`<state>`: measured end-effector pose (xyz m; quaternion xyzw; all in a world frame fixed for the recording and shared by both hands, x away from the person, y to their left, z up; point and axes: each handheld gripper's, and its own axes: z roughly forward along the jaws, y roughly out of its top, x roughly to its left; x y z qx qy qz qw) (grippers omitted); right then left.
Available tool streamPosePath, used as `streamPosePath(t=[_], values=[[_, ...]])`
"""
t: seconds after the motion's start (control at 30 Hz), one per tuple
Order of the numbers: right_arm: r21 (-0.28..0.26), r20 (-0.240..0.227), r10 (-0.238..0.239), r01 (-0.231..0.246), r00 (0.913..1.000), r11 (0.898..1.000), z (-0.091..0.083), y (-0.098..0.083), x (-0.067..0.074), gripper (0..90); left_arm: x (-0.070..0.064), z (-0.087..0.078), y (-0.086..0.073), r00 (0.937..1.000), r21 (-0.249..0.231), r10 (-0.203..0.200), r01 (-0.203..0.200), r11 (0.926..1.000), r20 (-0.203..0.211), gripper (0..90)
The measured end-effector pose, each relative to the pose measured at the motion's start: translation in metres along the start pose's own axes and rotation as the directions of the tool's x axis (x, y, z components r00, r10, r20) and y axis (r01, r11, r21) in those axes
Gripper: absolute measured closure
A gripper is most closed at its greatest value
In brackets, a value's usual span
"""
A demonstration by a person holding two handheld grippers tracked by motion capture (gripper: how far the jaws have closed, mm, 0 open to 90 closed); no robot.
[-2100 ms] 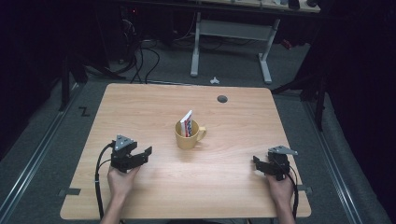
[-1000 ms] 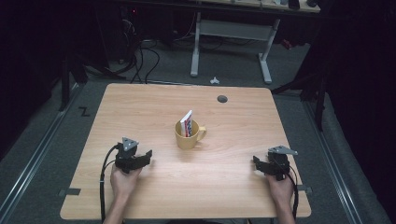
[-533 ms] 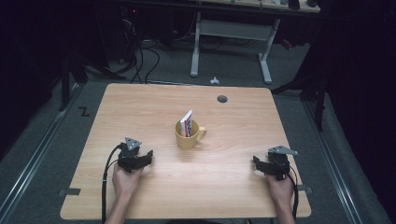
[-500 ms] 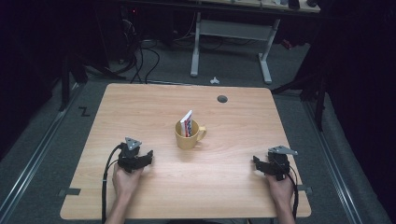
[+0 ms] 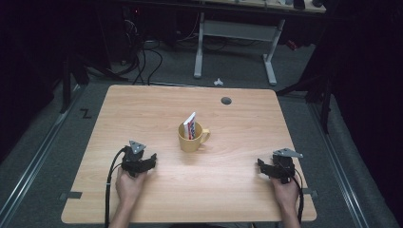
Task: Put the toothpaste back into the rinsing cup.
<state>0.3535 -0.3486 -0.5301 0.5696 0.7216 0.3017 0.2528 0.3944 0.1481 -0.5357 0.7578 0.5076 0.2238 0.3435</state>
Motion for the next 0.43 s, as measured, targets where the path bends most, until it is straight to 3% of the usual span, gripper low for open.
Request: streamPosePath(t=[0.43], values=[[0.000, 0.000, 0.000, 0.000, 1.0000, 1.000, 0.0000, 0.0000, 0.0000, 30.1, -0.0004, -0.0006, -0.0004, 0.9998, 0.004, 0.011, -0.011, 0.9999, 0.017, 33.3]])
